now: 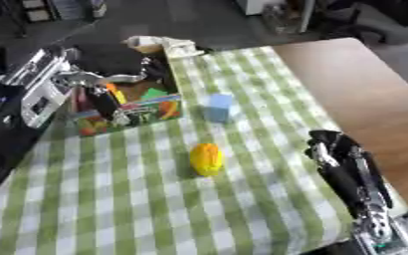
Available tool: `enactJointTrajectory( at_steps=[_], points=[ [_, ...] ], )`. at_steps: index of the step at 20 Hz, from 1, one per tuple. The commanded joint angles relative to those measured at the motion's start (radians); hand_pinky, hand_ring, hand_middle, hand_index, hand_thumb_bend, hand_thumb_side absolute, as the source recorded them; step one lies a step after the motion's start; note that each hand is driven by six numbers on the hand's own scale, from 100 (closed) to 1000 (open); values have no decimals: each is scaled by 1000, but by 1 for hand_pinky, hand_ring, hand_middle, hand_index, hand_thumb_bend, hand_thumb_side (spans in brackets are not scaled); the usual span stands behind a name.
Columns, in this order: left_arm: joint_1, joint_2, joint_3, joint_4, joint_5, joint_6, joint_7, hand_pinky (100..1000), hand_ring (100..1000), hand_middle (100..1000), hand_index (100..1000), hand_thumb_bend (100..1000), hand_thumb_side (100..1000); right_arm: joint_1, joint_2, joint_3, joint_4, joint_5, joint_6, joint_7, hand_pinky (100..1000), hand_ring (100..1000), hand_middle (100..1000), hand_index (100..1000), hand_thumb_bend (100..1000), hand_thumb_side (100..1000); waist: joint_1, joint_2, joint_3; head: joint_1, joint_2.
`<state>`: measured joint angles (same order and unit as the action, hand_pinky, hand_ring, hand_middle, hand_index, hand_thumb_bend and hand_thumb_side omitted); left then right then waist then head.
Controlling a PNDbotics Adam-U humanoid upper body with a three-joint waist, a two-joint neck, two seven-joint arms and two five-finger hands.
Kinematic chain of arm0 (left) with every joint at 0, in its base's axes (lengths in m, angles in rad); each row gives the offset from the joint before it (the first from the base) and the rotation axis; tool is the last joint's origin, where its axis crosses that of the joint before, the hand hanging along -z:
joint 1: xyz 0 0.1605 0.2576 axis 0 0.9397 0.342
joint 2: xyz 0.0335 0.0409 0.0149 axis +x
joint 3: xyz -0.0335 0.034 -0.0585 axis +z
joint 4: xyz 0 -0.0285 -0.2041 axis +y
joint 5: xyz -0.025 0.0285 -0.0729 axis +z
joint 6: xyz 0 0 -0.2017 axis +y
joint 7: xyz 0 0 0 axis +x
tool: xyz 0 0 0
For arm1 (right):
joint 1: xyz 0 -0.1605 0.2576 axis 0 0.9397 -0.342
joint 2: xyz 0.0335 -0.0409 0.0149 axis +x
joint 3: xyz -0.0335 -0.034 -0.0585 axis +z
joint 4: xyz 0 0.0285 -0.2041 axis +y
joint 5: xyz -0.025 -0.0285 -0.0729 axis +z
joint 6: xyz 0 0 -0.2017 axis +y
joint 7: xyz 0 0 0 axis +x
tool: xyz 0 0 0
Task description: Pick up objects on the table and place them in the box.
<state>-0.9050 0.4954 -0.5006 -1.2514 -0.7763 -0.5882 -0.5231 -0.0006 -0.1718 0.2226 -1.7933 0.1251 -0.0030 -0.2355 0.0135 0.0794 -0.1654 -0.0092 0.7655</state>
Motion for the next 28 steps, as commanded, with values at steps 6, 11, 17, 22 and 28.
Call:
enactJointTrajectory(
  at_steps=[6,11,17,22,28],
  points=[
    [36,-70,-28,69,-42,-115,-58,790,759,765,869,460,115,-16,-4,-10,-12,-8,14,-27,639,578,561,677,100,525,-3,-6,-9,7,4],
    [42,-113,-33,91,-61,-146,-32,782,759,764,869,439,112,-19,-6,-37,-26,2,20,-50,639,578,560,677,100,518,-10,-2,-19,15,4],
    [48,-157,-46,109,-75,-164,-47,776,761,765,872,417,111,-18,-1,-65,-32,14,27,-76,640,577,559,677,100,516,-12,1,-28,23,4],
    [62,-190,-53,126,-70,-176,-67,767,756,760,869,394,110,-17,2,-71,-31,19,30,-82,640,577,558,677,100,519,-11,2,-33,21,4],
    [75,-212,-47,136,-56,-165,-63,716,687,679,800,292,120,-16,5,-73,-28,21,31,-85,640,577,557,677,100,517,-13,1,-36,21,4]
  ],
)
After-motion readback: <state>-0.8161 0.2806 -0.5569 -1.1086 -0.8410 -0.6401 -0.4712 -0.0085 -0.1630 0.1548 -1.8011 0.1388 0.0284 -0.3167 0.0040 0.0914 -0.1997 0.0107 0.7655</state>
